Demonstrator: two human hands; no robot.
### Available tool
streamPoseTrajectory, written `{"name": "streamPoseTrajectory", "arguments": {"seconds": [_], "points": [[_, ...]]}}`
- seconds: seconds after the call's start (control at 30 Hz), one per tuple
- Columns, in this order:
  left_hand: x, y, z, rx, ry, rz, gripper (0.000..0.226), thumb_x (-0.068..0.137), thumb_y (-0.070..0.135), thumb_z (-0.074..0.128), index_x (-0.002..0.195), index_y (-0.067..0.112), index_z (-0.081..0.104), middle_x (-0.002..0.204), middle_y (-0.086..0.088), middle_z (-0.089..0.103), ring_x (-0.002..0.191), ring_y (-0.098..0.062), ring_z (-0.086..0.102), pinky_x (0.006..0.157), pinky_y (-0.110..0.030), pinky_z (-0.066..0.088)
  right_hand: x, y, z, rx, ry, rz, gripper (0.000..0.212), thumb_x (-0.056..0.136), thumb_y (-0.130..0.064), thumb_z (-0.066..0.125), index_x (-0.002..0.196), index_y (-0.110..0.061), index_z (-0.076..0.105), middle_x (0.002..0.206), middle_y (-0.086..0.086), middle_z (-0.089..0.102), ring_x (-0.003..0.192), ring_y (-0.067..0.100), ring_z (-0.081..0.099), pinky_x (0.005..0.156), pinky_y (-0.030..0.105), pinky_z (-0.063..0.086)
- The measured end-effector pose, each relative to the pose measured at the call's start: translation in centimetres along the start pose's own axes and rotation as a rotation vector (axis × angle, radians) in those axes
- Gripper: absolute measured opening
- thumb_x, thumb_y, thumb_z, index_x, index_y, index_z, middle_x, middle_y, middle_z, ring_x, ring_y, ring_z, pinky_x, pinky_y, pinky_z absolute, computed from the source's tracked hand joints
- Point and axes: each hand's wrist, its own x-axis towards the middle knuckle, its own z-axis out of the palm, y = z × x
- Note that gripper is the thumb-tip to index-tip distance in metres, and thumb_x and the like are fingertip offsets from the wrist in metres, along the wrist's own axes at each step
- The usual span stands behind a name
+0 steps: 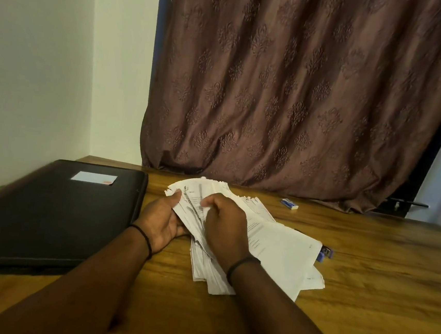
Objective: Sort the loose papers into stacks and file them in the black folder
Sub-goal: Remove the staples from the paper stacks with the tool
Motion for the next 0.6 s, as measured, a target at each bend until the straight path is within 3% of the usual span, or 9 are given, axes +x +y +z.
{"name": "streamPoseTrajectory", "arguments": {"seconds": [0.13, 0.27, 0.4, 0.47, 0.6], "points": [[-0.09, 0.01, -0.09, -0.026, 0.000, 0.000, 0.036, 0.104, 0.034, 0.040, 0.127, 0.014, 0.059, 0.116, -0.010, 0.071, 0.104, -0.029, 0.068, 0.078, -0.050, 0.056, -0.19, -0.08, 0.15, -0.093, -0.085, -0.081, 0.036, 0.094, -0.046, 0.056, 0.115, -0.020, 0.070, 0.117, -0.005, 0.068, 0.105, 0.009, 0.060, 0.095, 0.022, 0.045], [0.04, -0.08, -0.23, -0.021, 0.009, 0.006, 0.036, 0.103, 0.033, 0.041, 0.129, 0.014, 0.058, 0.118, -0.010, 0.070, 0.106, -0.031, 0.067, 0.085, -0.053, 0.054, 0.27, 0.29, 0.34, -0.266, -0.111, -0.089, 0.032, 0.101, -0.036, 0.047, 0.106, -0.017, 0.071, 0.105, 0.001, 0.069, 0.091, 0.011, 0.059, 0.094, 0.029, 0.049], [0.01, -0.06, -0.16, -0.010, -0.010, 0.014, 0.029, 0.103, 0.025, 0.042, 0.123, 0.015, 0.060, 0.114, -0.009, 0.072, 0.101, -0.028, 0.070, 0.078, -0.048, 0.059, -0.02, 0.15, 0.03, -0.208, -0.126, -0.110, 0.041, 0.091, -0.052, 0.059, 0.114, -0.020, 0.071, 0.114, -0.005, 0.069, 0.101, 0.010, 0.061, 0.092, 0.025, 0.048], [0.01, -0.15, -0.15, -0.003, -0.018, 0.027, 0.026, 0.102, 0.019, 0.045, 0.123, 0.014, 0.060, 0.114, -0.010, 0.072, 0.100, -0.028, 0.070, 0.074, -0.047, 0.060, -0.04, 0.00, 0.01, -0.226, -0.145, -0.094, 0.037, 0.094, -0.047, 0.057, 0.113, -0.020, 0.071, 0.113, -0.003, 0.069, 0.100, 0.011, 0.061, 0.092, 0.024, 0.046], [0.03, -0.18, -0.24, -0.011, -0.022, 0.022, 0.027, 0.101, 0.013, 0.047, 0.125, 0.012, 0.059, 0.114, -0.012, 0.071, 0.103, -0.031, 0.069, 0.077, -0.052, 0.059, 0.17, 0.06, 0.12, -0.219, -0.099, -0.043, 0.029, 0.100, -0.031, 0.050, 0.090, -0.015, 0.071, 0.088, 0.001, 0.069, 0.079, 0.012, 0.058, 0.077, 0.027, 0.048]]}}
